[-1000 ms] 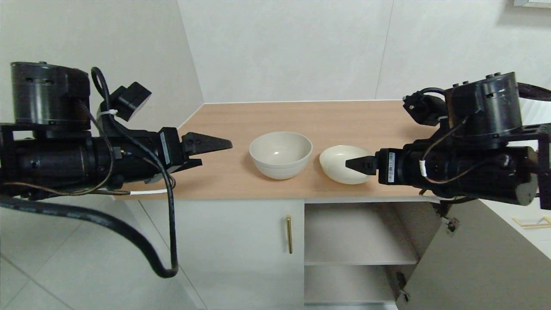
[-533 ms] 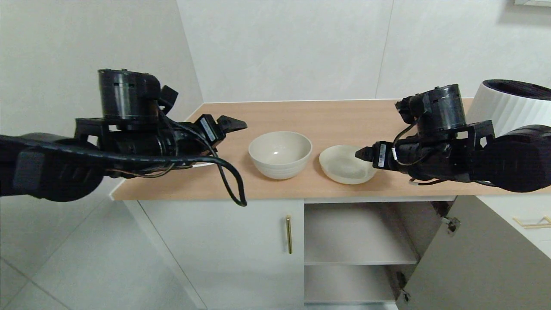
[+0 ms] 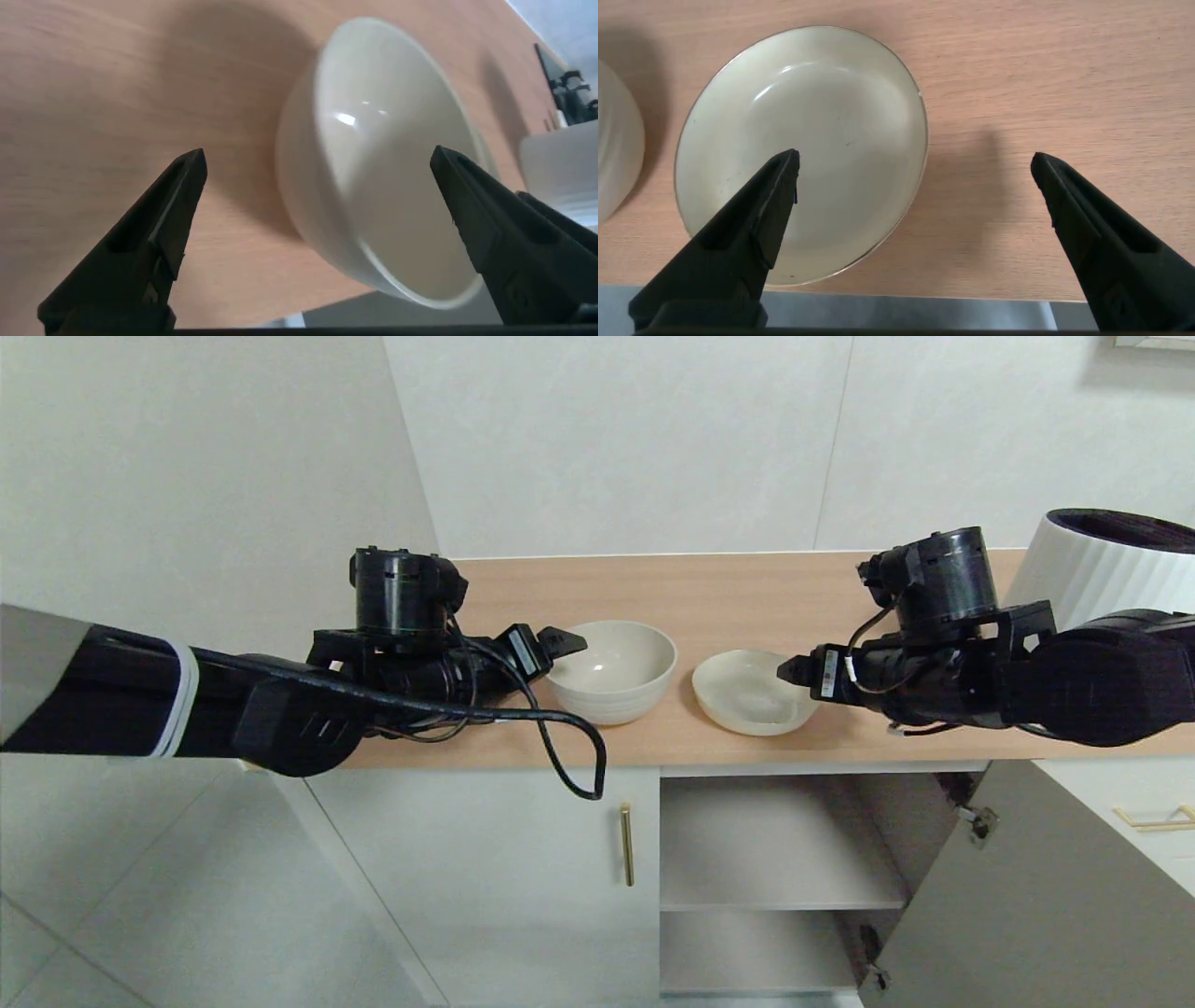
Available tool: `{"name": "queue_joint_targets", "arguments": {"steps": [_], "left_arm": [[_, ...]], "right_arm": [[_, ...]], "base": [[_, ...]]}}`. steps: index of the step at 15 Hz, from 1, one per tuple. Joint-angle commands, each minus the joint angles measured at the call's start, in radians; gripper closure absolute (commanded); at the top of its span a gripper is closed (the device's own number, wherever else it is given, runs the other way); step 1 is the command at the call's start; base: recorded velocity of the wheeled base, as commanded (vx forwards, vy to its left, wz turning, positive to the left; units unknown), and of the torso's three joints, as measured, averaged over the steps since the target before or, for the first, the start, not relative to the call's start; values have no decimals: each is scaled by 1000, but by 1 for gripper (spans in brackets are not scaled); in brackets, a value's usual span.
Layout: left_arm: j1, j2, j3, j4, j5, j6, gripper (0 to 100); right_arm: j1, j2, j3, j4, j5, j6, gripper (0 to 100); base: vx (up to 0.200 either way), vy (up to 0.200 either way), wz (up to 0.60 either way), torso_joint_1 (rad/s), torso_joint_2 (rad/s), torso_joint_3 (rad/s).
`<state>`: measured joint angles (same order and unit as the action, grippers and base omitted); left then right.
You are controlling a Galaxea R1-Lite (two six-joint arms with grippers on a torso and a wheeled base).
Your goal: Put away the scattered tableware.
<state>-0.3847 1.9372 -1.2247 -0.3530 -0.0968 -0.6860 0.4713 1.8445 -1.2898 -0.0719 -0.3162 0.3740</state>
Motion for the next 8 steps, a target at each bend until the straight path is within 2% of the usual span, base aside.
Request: {"name": "queue_joint_targets", "arguments": {"steps": [1, 3, 4, 8], "left_arm": [[0, 14, -1, -1, 0, -1, 0], [0, 19, 1, -3, 0, 0, 0], [0, 20, 1, -6, 0, 0, 100], [0, 12, 1, -9, -1, -1, 100]], "right_arm": [[1, -2, 1, 0, 0, 0, 0], [1, -4, 1, 0, 0, 0, 0], [1, -4, 1, 0, 0, 0, 0], [1, -2, 0, 0, -1, -1, 0]], "base": [[0, 0, 0, 0, 0, 0], [0, 0, 0, 0, 0, 0], [0, 0, 0, 0, 0, 0], [0, 0, 0, 0, 0, 0]]}}
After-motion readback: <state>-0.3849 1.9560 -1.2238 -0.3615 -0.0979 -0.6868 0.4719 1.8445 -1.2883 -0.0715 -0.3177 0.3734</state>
